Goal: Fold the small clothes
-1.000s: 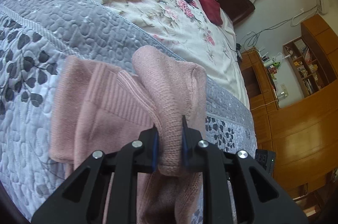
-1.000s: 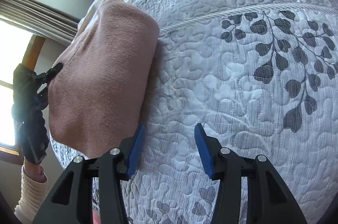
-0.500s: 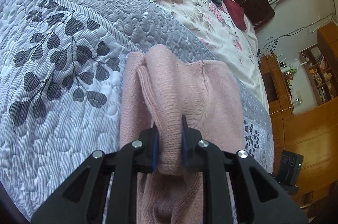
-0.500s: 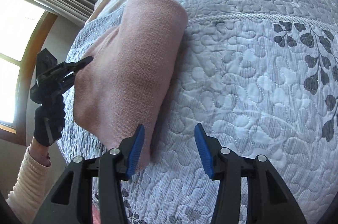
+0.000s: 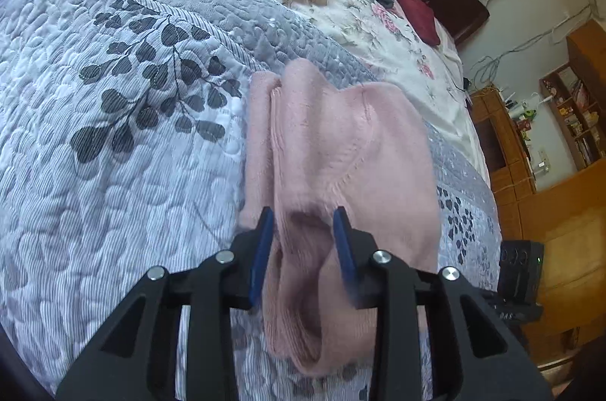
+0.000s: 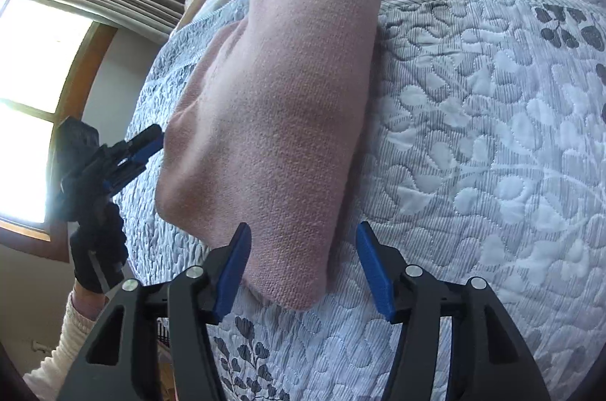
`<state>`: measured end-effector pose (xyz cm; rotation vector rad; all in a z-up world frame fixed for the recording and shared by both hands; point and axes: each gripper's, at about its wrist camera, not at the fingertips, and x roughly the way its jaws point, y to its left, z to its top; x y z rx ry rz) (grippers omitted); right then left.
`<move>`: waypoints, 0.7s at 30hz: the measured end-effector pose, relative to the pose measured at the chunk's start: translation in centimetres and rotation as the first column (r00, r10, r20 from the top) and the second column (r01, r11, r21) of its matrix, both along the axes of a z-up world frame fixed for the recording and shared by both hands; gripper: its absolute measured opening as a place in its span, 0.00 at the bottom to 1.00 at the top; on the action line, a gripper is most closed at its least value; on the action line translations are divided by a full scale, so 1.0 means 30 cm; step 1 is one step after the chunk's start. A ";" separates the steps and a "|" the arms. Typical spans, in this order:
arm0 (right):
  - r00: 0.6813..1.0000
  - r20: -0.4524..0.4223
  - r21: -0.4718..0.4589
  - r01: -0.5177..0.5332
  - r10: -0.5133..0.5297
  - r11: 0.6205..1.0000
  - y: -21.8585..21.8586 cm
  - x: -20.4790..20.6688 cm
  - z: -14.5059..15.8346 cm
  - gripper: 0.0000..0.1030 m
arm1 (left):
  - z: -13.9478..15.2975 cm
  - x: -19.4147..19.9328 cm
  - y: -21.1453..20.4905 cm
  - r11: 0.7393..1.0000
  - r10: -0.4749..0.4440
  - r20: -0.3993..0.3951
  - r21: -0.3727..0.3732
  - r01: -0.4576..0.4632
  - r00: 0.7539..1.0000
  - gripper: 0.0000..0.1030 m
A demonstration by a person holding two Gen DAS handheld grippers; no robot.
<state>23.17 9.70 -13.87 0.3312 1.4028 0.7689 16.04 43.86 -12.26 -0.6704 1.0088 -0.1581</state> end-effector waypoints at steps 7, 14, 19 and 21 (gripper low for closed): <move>0.997 -0.075 -0.008 0.009 -0.010 1.000 0.046 -0.033 -0.086 0.62 | -0.021 -0.116 -0.119 0.996 -0.085 -0.029 -0.011 0.084 0.996 0.42; 0.999 -0.048 -0.007 -0.015 0.015 1.000 0.077 -0.036 -0.052 0.26 | -0.089 -0.129 -0.123 0.994 -0.089 -0.086 -0.075 0.082 0.992 0.06; 0.998 -0.057 0.000 -0.015 0.015 1.000 0.063 -0.043 -0.046 0.24 | -0.098 -0.182 -0.075 0.993 -0.079 -0.071 -0.096 0.072 0.994 0.06; 0.998 -0.062 -0.031 -0.023 0.022 0.999 0.066 -0.047 -0.079 0.24 | -0.147 -0.187 -0.078 0.993 -0.082 -0.106 -0.092 0.073 0.991 0.06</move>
